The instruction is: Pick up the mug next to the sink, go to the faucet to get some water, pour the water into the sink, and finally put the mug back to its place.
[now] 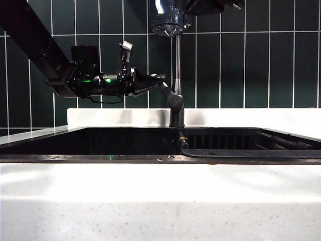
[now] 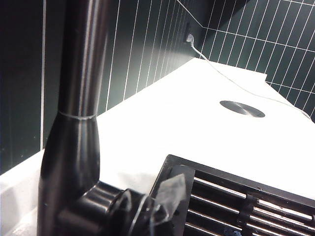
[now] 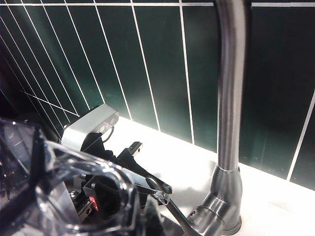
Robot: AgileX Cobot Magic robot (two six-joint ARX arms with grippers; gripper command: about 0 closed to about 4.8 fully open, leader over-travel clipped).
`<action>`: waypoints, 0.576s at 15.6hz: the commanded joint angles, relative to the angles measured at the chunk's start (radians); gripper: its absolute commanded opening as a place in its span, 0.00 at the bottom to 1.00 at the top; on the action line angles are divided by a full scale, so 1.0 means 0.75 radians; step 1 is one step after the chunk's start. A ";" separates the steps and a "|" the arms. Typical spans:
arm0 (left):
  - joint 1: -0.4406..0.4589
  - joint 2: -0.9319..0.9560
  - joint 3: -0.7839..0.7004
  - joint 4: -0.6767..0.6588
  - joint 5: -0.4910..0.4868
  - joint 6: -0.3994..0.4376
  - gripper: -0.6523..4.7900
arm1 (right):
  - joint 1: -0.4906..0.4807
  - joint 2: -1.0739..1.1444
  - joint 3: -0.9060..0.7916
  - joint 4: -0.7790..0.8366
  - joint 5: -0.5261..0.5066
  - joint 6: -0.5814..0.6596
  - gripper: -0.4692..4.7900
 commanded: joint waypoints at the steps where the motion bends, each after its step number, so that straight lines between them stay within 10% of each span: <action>1: -0.021 -0.002 -0.010 0.016 -0.040 0.031 0.11 | 0.001 -0.010 0.009 0.033 -0.004 0.001 0.09; 9: -0.045 -0.017 -0.068 0.060 -0.098 0.057 0.11 | 0.001 -0.010 0.009 0.021 -0.004 -0.011 0.09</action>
